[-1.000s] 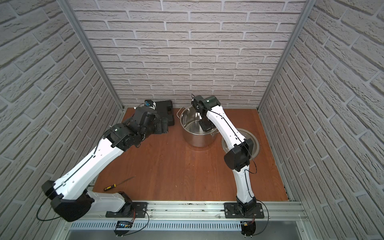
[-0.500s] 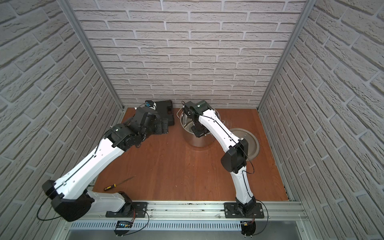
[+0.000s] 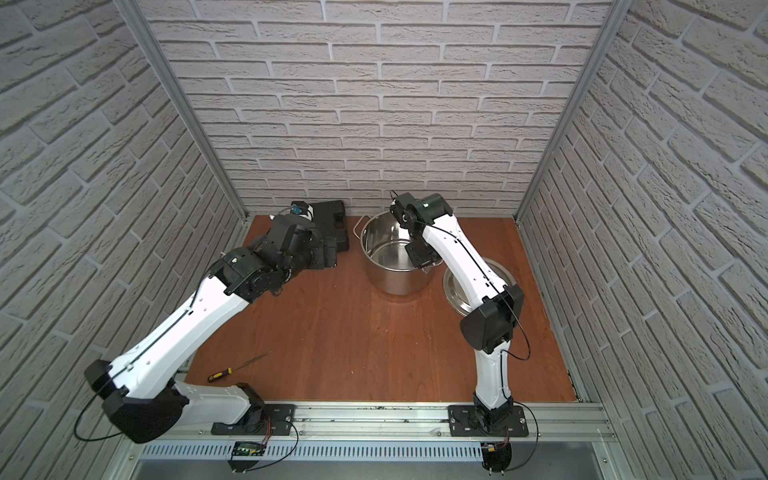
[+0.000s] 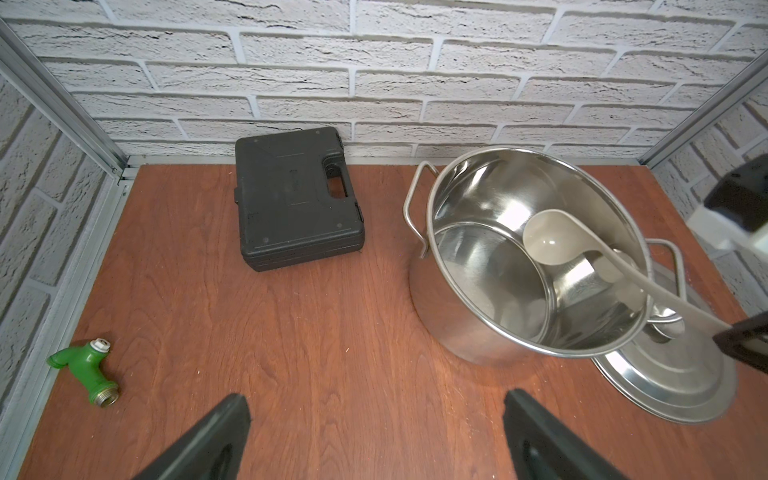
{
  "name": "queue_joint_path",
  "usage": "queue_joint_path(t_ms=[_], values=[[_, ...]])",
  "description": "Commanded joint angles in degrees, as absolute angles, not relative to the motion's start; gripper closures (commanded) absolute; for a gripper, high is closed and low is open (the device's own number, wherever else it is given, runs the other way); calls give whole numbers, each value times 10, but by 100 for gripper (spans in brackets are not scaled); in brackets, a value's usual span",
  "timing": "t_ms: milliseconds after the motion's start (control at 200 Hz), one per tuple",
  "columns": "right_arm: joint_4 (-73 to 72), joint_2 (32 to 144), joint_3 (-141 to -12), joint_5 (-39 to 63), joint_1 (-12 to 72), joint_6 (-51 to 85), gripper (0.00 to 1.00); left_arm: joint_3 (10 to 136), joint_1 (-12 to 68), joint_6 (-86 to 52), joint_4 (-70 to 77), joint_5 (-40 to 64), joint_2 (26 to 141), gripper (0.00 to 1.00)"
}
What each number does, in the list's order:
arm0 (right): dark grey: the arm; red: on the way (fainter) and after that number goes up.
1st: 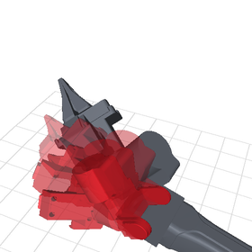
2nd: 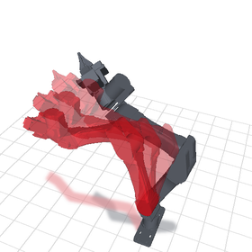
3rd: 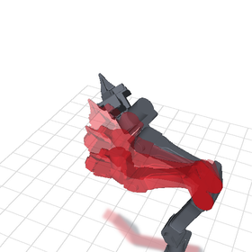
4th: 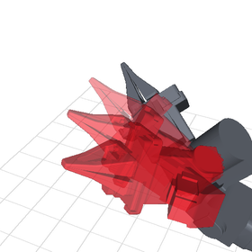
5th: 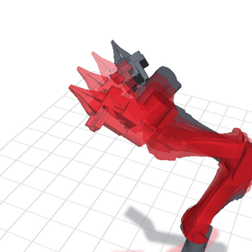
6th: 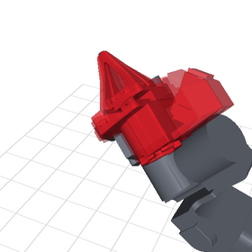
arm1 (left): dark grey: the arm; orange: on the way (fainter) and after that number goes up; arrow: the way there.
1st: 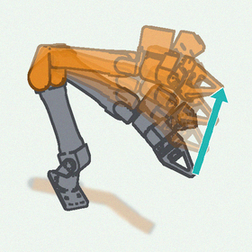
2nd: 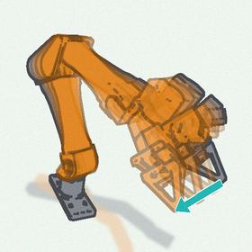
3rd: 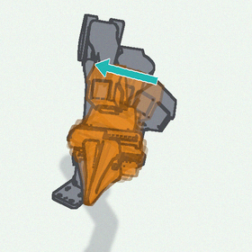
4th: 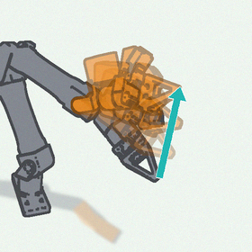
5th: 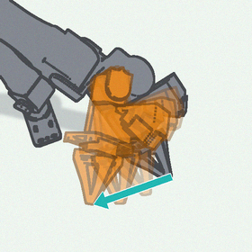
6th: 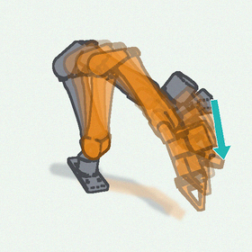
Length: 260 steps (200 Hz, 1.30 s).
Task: Stir the soup with a spoon
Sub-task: Stir the soup in the pan with a stick.
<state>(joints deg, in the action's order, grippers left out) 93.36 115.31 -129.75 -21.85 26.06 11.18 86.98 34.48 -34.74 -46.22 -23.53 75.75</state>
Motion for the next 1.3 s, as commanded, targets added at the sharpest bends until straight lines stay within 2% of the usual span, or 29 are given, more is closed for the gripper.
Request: queue_joint_path(t_ms=[0, 215, 455, 745, 890, 1030, 1295], values=[[952, 1190, -1353, -231, 264, 107, 98, 861, 349, -348, -440, -231, 747, 2], [960, 1242, -1434, -181, 282, 110, 98, 826, 350, -312, -379, -179, 725, 2], [976, 1239, -1427, -142, 317, 123, 98, 754, 349, -260, -250, -78, 687, 2], [949, 1146, -1284, -163, 315, 129, 98, 743, 323, -218, -209, 90, 689, 2], [944, 1119, -1260, -172, 289, 127, 98, 739, 317, -217, -207, 105, 684, 3], [943, 1129, -1291, -199, 273, 118, 98, 737, 317, -221, -209, 106, 682, 3], [960, 1231, -1408, -184, 262, 111, 98, 738, 319, -227, -214, 110, 680, 3]])
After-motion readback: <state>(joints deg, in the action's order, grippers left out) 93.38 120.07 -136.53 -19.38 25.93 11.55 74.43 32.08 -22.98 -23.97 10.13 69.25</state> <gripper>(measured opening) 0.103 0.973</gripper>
